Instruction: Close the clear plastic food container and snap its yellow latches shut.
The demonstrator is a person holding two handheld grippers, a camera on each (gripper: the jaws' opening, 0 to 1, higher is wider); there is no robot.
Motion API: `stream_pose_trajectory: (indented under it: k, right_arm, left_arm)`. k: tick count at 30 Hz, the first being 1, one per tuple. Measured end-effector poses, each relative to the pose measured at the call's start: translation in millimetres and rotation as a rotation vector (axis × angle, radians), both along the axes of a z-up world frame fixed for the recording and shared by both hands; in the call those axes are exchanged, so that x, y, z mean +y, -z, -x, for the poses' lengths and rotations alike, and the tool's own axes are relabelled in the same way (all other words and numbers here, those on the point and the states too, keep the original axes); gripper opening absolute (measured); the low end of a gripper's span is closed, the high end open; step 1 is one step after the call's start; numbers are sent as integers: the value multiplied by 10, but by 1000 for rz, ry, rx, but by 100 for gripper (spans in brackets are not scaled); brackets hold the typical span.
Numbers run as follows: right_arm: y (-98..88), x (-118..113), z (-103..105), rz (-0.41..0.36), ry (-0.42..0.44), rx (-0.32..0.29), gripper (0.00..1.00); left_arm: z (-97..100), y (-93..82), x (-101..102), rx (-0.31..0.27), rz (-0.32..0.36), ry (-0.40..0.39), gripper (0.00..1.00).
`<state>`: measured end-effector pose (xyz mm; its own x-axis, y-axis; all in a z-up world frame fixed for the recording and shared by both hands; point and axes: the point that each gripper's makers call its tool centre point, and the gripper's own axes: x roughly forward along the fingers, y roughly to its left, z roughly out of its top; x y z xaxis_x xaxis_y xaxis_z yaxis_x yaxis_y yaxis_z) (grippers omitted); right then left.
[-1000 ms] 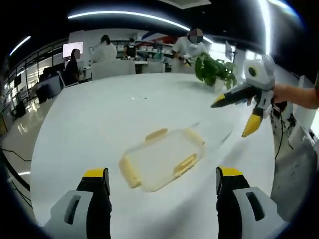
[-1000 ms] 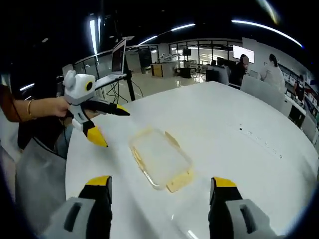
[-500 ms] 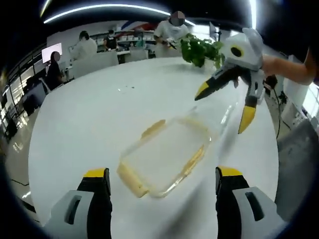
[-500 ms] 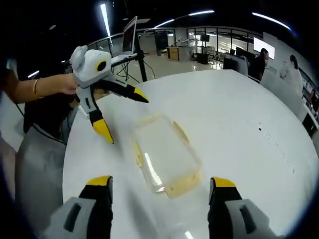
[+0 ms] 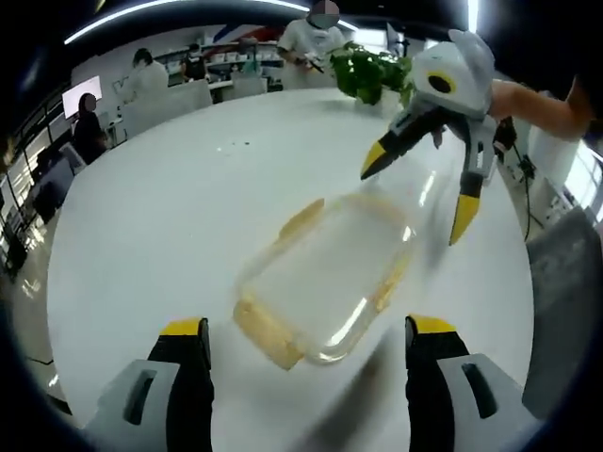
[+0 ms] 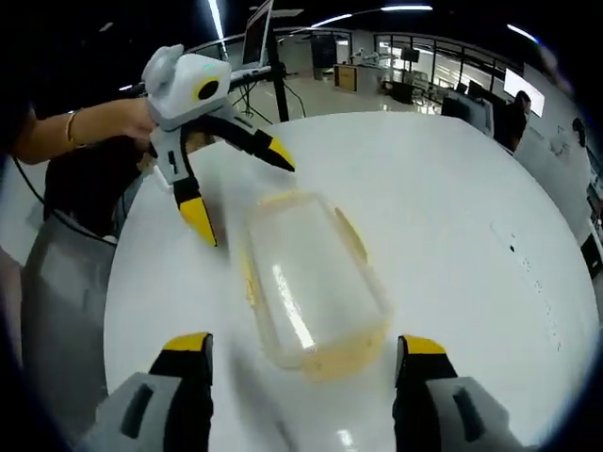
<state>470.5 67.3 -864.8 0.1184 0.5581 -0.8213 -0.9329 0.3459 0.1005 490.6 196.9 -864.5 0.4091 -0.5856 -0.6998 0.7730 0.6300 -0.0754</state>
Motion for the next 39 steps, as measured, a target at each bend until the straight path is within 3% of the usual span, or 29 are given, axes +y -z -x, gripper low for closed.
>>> stream_pose_trajectory:
  k: [12,23,39]
  right_arm:
    - [169,-2,-10,80,-36,-2,76]
    - [274,-29,-30,132,-84,-35,72]
    - [285,-83,-133,152,-91,-58,73]
  left_arm:
    - [16,187,-50,32,-41,40,82]
    - [-69,176,-24,5,-55,36,77]
    - [-83,168,-18,-8,-96,77,80]
